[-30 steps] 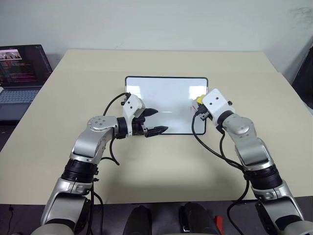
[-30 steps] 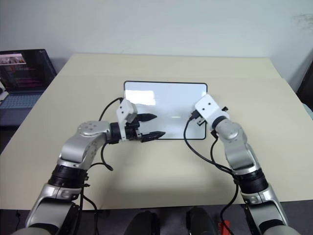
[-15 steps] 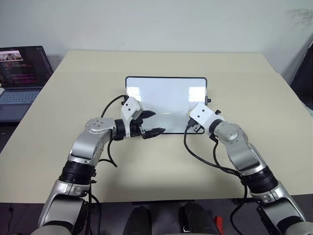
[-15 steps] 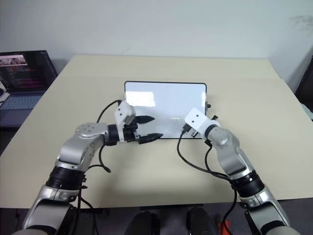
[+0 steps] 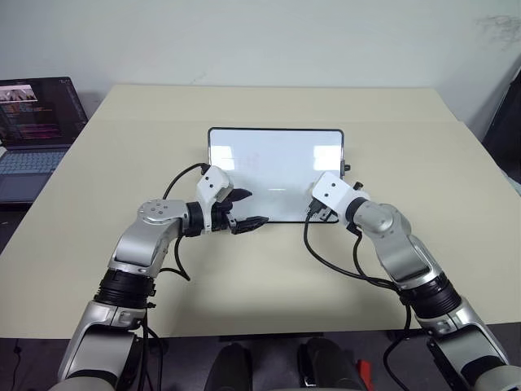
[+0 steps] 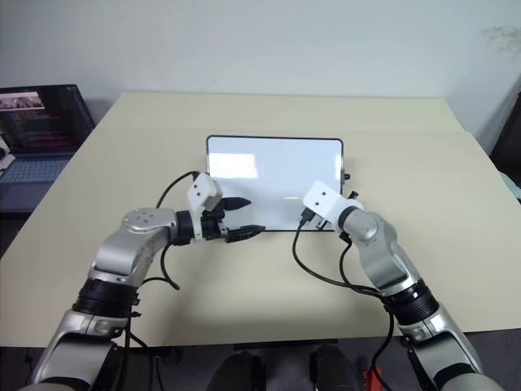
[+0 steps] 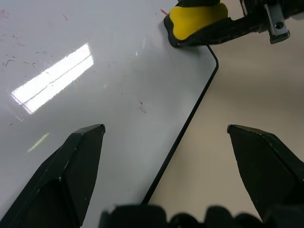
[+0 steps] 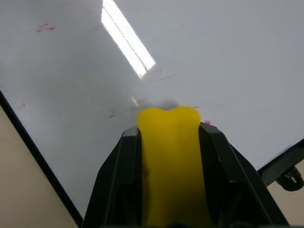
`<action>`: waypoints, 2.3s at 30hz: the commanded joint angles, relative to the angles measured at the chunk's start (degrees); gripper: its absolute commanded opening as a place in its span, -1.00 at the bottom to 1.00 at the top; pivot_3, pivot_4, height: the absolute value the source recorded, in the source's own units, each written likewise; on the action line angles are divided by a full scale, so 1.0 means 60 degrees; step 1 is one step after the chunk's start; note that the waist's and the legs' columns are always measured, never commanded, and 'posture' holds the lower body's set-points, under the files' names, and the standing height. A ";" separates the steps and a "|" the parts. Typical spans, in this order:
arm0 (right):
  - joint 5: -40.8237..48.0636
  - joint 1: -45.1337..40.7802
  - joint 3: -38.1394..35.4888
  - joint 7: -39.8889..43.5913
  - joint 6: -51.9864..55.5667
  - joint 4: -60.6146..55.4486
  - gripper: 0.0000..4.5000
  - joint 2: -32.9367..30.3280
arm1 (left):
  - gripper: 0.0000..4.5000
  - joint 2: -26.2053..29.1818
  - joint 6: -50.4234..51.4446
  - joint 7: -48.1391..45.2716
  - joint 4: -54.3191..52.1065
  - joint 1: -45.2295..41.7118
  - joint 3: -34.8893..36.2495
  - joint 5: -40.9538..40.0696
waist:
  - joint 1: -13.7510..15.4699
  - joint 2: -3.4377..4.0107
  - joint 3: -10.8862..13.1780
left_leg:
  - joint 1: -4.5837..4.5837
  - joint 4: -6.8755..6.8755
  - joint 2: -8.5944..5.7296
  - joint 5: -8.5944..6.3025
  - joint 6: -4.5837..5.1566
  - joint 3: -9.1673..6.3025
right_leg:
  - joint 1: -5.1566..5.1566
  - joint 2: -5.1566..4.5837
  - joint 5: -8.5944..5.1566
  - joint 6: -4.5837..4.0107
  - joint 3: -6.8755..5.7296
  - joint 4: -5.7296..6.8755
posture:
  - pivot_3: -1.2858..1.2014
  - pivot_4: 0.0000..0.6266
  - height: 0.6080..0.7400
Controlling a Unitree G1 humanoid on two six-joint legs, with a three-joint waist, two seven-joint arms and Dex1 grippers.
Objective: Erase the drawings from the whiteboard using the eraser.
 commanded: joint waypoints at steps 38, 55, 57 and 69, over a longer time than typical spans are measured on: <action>-0.0753 -0.0015 -0.0055 0.0333 -0.0128 0.0503 -0.45 -0.0427 | 1.00 -0.0049 -0.0048 -0.0144 -0.0596 0.0076 0.0115 -0.0030 | 0.0020 -0.0010 -0.0006 | -0.0014 -0.0003 0.0006 0.0013 0.0013 0.0006 | -0.0008 0.0007 0.0023 -0.0008 0.0003 -0.0015 | 0.03 -0.52 1.00; -0.0753 -0.1475 0.0123 -0.0264 -0.0974 0.1357 -0.45 0.1019 | 1.00 -0.0131 -0.0026 -0.0114 -0.0619 0.0075 0.0090 -0.0026 | -0.0040 -0.0008 -0.0005 | -0.0004 -0.0004 0.0018 0.0021 0.0022 0.0009 | -0.0017 0.0026 0.0037 -0.0027 0.0010 -0.0003 | 0.03 -0.52 1.00; -0.0781 -0.1535 0.0264 -0.0232 -0.1086 0.1447 -0.45 0.1201 | 1.00 -0.0122 -0.0010 -0.0103 -0.0661 0.0106 0.0103 -0.0034 | -0.0023 -0.0008 -0.0005 | -0.0014 -0.0005 0.0021 0.0020 0.0021 0.0004 | -0.0020 0.0024 0.0036 -0.0027 0.0006 -0.0008 | 0.03 -0.52 1.00; -0.1010 -0.2780 0.0759 -0.0399 -0.2067 0.2735 -0.45 0.2106 | 1.00 -0.0061 0.0021 0.0077 -0.0713 0.0268 0.0196 -0.0037 | -0.0014 -0.0001 0.0000 | -0.0024 -0.0011 0.0020 0.0018 0.0018 -0.0001 | -0.0030 -0.0014 0.0029 -0.0027 -0.0004 -0.0008 | 0.03 -0.52 1.00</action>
